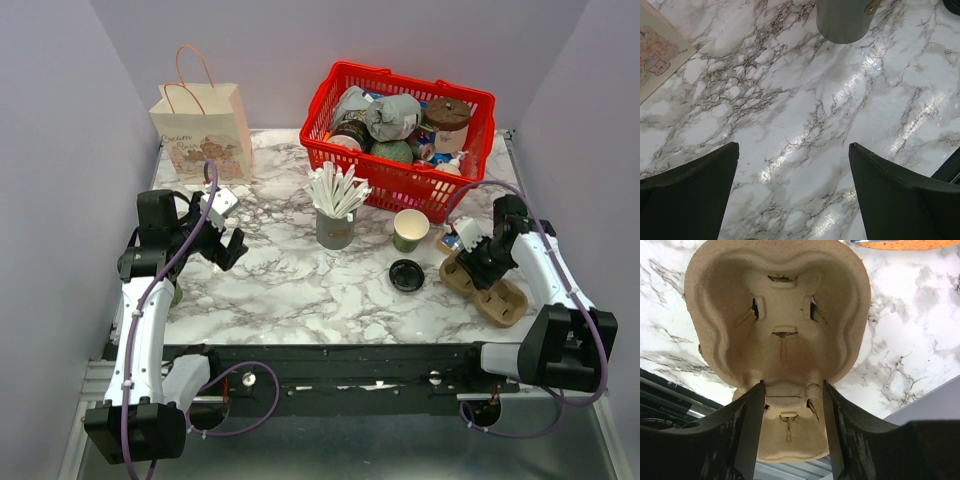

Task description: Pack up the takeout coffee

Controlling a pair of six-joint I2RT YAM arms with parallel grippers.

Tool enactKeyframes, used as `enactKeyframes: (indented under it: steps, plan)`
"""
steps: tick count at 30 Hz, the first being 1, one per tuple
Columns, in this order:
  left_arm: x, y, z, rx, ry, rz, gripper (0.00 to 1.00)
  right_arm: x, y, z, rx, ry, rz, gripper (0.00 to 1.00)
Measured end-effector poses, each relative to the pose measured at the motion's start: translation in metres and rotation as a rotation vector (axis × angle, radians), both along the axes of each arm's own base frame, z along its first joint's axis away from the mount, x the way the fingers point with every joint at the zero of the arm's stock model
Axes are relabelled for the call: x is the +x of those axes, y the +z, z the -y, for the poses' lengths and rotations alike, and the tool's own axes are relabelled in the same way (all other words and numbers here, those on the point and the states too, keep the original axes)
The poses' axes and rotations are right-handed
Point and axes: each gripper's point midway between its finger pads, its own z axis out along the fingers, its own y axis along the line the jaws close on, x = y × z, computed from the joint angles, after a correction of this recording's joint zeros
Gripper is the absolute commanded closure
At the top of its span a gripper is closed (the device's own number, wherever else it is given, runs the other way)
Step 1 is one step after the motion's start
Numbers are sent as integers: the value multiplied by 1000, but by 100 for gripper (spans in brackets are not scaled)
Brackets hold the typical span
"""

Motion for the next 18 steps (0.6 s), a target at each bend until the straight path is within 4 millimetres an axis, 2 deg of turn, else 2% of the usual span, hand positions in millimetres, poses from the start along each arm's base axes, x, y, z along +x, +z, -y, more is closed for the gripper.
enactKeyframes:
  steps: [8, 18]
  plan:
    - [1, 0, 0, -4, 4, 5, 1, -11, -4, -1, 1, 8, -19, 44]
    - [1, -1, 0, -8, 7, 1, 1, -12, -8, -1, 6, 4, -49, 53]
